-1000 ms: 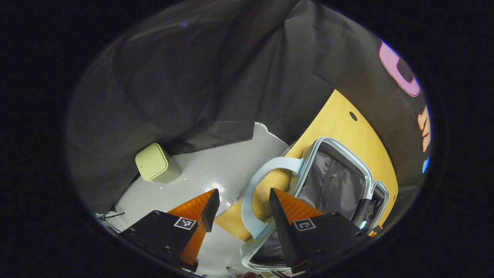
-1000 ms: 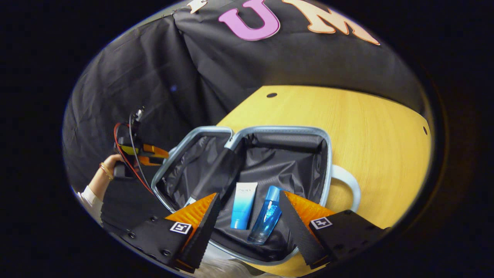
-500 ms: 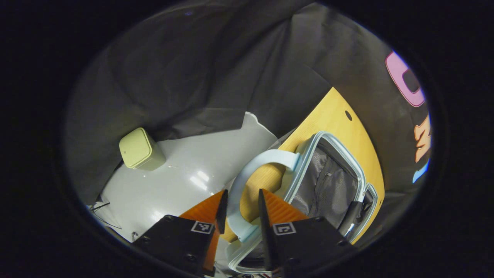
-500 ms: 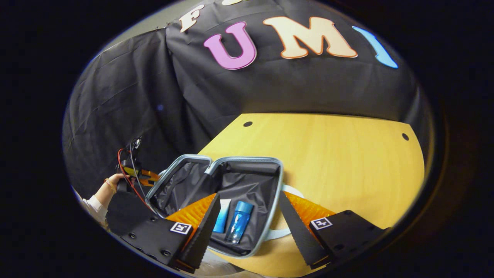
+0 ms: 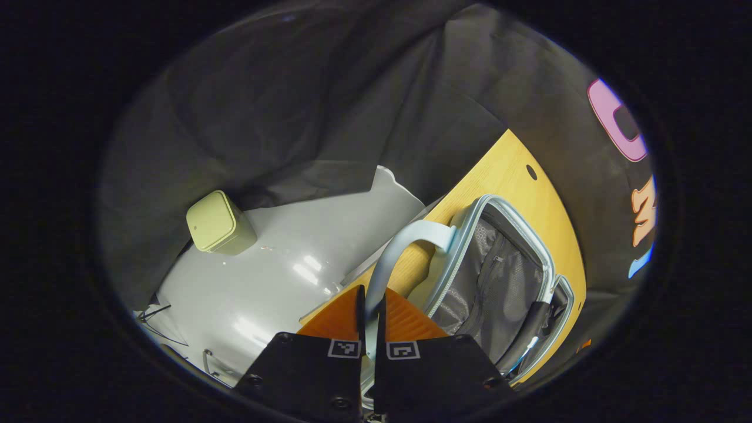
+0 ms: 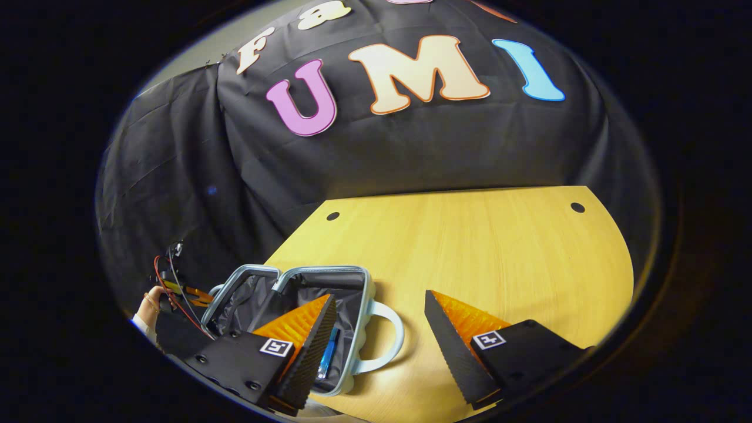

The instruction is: First open the suitcase, pack the skin care products into it, and then close the suitcase.

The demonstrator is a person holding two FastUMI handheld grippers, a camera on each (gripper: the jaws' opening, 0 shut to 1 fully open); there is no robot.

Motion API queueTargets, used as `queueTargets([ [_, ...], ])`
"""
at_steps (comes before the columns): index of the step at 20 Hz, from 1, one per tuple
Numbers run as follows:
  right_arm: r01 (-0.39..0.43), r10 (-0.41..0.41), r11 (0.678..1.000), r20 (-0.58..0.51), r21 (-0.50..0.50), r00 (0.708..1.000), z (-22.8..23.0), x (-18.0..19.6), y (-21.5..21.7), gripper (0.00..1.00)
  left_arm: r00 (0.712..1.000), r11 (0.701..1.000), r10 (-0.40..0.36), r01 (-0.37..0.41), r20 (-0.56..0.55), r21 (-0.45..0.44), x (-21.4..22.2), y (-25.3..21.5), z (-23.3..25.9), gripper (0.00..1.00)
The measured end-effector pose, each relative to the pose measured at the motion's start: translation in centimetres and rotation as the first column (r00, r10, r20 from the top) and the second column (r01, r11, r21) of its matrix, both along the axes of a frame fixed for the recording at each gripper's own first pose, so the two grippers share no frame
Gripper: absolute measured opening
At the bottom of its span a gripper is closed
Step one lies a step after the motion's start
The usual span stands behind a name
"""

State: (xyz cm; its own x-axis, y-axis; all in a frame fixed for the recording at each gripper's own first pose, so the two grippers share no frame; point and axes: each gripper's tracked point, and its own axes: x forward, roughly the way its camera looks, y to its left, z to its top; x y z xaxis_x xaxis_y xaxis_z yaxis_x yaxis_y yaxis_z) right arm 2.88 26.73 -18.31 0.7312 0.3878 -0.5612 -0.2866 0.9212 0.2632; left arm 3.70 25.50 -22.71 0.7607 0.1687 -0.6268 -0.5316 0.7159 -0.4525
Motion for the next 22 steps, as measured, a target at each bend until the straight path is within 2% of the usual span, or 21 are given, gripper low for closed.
queueTargets([
  [4,0.014,-0.013,1.000,0.013,-0.023,1.000,0.1,0.5,-1.5,0.95,0.999,1.000,0.007,-0.009,0.047,0.029,-1.5,-0.8,3.3,0.01],
  [9,0.006,-0.006,1.000,0.022,-0.004,1.000,0.4,0.7,-2.2,0.95,0.989,0.997,-0.017,0.005,0.144,0.082,-3.4,-4.4,10.6,0.01],
  [14,0.004,-0.005,1.000,0.050,0.011,0.999,1.2,1.0,-4.1,0.95,0.972,0.981,-0.120,0.086,0.200,0.171,-5.1,-10.8,16.9,0.01],
  [17,0.008,-0.007,1.000,0.067,-0.019,0.998,1.3,0.8,-6.4,0.95,0.961,0.968,-0.180,0.134,0.212,0.212,-5.8,-15.2,19.5,0.01],
  [19,0.005,-0.002,0.999,0.081,-0.039,0.997,1.6,0.5,-7.8,0.95,0.948,0.954,-0.230,0.174,0.222,0.245,-5.8,-18.5,20.9,0.01],
  [22,-0.001,0.005,0.999,0.090,-0.039,0.996,2.0,-0.1,-9.5,0.95,0.916,0.914,-0.334,0.258,0.221,0.312,-5.2,-24.7,22.5,0.01],
])
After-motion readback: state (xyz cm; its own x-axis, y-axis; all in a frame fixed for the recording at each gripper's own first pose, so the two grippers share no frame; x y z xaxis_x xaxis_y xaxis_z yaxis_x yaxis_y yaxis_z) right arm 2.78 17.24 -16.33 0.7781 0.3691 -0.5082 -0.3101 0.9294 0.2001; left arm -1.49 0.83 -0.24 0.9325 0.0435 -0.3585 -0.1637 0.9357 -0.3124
